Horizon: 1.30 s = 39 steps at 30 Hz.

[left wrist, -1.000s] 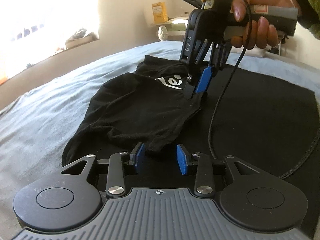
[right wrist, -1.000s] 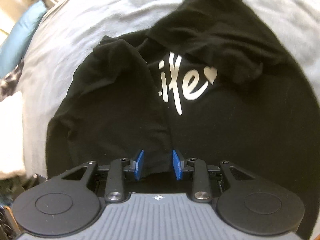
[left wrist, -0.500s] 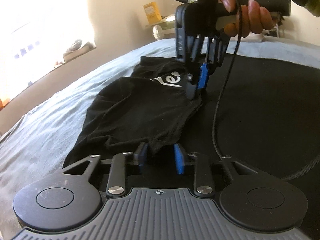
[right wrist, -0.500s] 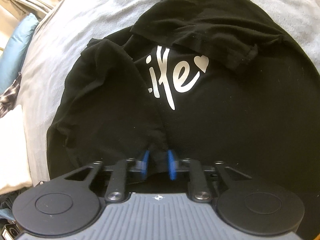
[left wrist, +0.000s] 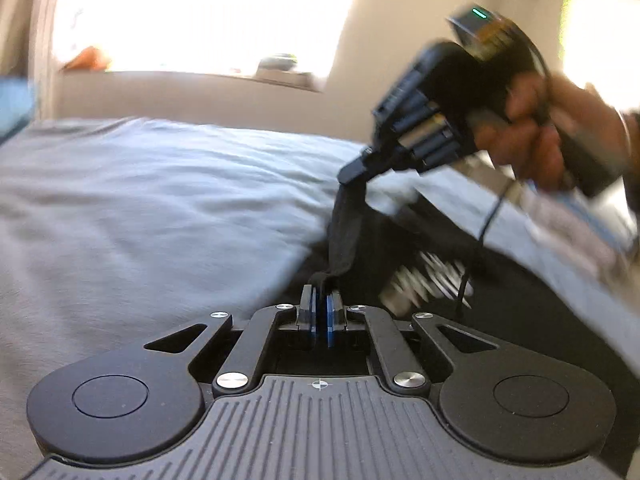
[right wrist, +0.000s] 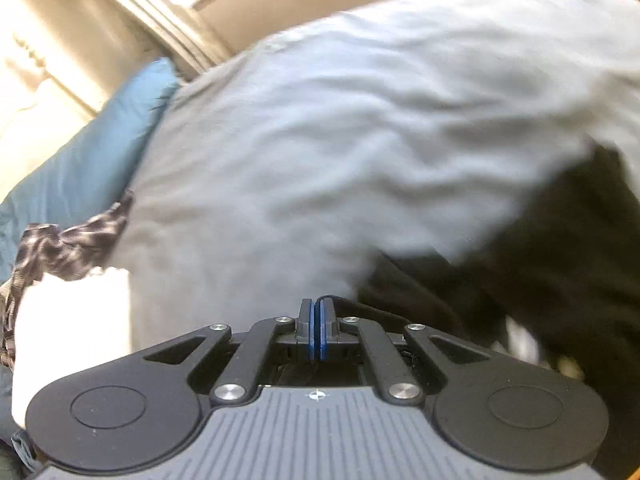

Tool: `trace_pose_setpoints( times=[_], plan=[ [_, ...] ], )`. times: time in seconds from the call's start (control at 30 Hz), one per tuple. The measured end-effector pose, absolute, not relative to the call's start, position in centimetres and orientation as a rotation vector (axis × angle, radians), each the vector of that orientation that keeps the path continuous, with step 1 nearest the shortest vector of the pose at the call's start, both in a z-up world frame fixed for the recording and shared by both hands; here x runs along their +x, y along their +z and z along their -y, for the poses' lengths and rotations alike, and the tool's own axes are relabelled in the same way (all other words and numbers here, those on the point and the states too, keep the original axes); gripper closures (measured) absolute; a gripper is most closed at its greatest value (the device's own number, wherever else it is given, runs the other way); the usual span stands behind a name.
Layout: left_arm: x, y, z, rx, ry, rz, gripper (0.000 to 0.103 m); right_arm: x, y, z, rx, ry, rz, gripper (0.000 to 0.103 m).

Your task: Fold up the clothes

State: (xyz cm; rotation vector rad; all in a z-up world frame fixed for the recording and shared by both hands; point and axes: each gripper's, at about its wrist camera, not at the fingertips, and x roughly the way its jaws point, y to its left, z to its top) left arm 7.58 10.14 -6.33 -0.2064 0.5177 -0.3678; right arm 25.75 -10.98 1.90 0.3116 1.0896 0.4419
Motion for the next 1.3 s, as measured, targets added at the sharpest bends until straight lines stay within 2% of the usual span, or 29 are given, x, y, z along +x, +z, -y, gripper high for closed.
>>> trace_pose_setpoints(
  times=[0.23,0.67,1.0,1.17,1.23,1.3],
  plan=[
    [11.9,-6.4,-18.0,-0.497,-0.129,-0.54,0.1,31.8,2.6,0.9,0.198,0.574,-1.05,0.101],
    [13.0,-7.6,-22.7,-0.582,0.077,-0.588,0.101,35.5,-1.3,-9.9,0.113,0.686,-1.083,0.101],
    [14.2,-9.5,-24.2,-0.66,0.13,-0.624,0.101,37.8,-5.8,-10.2,0.187,0.586,-1.081,0.101],
    [14.8,-10.5,-24.9,-0.703,0.153,-0.64,0.1,39.8,-7.8,-7.2,0.366,0.503,-1.131,0.096],
    [15.1,-10.9,-25.2,-0.72,0.161,-0.647,0.1,40.0,-7.3,-5.1,0.45,0.486,-1.095,0.088],
    [14.9,-11.1,-25.5,-0.753,0.167,-0.642,0.099,40.1,-6.4,-2.9,0.519,0.478,-1.049,0.088]
  ],
)
